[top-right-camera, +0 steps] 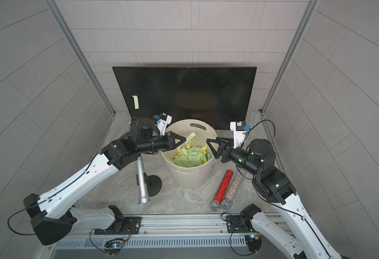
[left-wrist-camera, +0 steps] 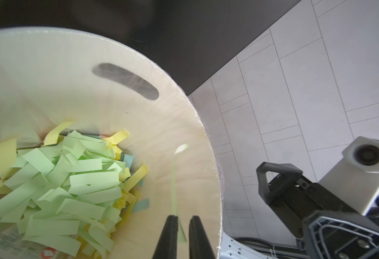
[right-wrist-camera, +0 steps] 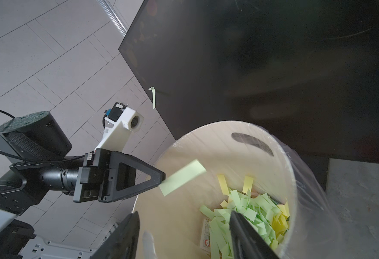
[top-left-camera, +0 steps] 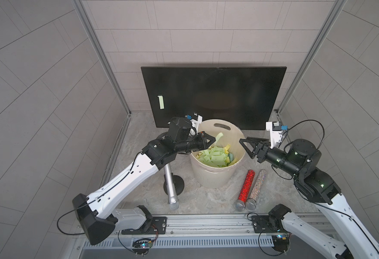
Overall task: Remove the sticky note from the monitor
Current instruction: Place the sticky note in the trash bin.
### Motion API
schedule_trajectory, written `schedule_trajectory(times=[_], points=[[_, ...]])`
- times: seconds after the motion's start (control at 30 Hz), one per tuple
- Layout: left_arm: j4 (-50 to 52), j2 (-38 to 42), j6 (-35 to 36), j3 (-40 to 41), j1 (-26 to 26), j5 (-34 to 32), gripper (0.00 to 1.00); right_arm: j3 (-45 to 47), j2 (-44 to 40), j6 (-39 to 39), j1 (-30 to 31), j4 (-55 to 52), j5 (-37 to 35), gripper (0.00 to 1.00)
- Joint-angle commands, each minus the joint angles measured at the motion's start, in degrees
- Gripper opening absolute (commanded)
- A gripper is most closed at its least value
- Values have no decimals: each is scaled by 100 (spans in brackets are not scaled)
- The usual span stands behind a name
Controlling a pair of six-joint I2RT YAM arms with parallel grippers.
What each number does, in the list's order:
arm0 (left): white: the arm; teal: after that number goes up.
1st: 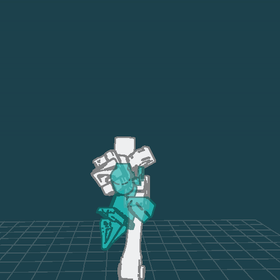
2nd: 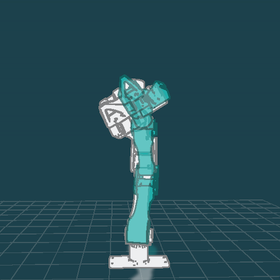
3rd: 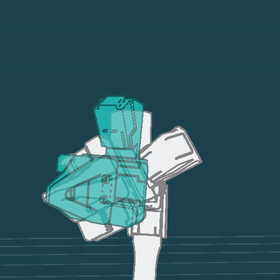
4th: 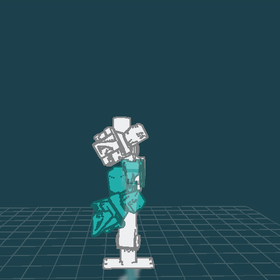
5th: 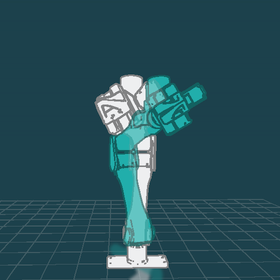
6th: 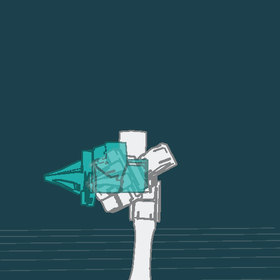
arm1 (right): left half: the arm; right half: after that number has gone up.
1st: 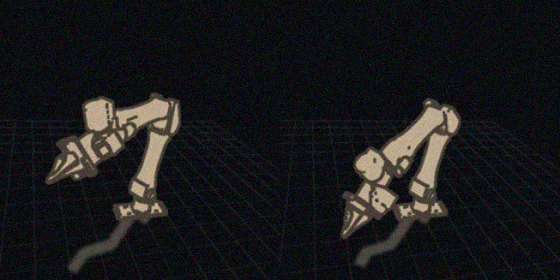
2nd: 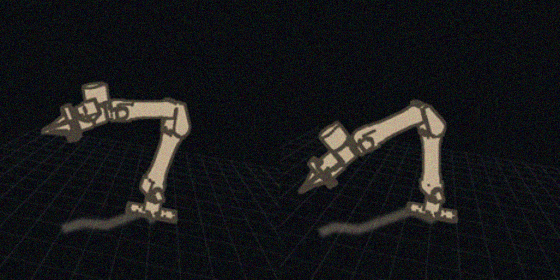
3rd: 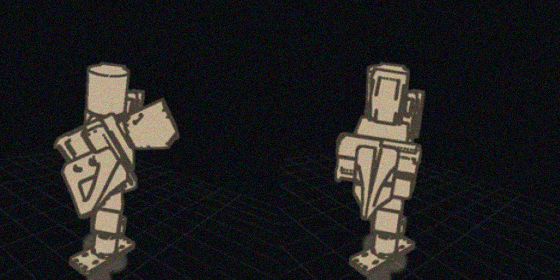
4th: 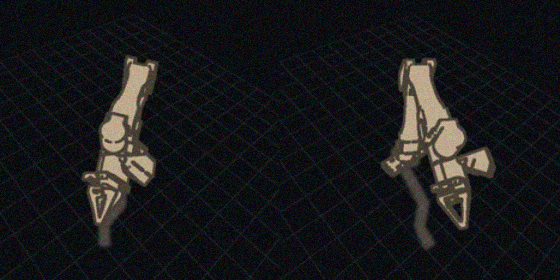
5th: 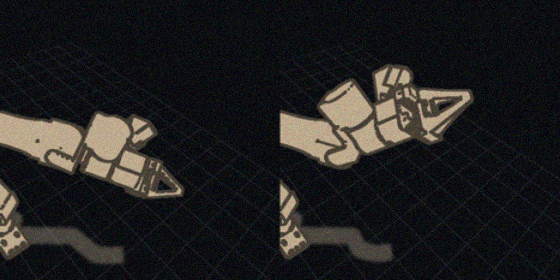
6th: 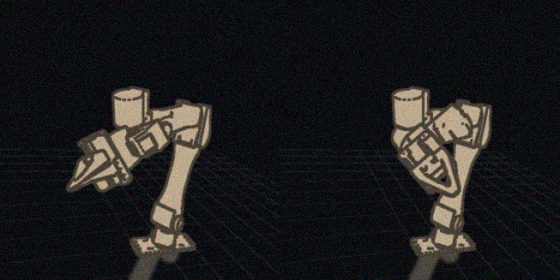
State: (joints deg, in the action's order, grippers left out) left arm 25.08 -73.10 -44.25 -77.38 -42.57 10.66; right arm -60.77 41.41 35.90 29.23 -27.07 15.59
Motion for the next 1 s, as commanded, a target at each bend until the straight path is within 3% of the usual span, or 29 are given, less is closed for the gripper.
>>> schedule_trajectory(times=[0.0, 0.6, 0.8, 0.97], points=[[144, -40, 142, 43, -41, -97, 23, -84, -63, -102, -31, -70, -39, 68], [339, 398, 606, -456, 102, -478, 66, -198, -63, -245, -58, -184, -74, 85], [516, 719, 624, -666, 677, -236, 80, -212, -76, -301, -67, -177, -113, 92], [617, 934, 560, -721, 1490, 128, 92, -194, -112, -328, -74, -191, -183, 96]])
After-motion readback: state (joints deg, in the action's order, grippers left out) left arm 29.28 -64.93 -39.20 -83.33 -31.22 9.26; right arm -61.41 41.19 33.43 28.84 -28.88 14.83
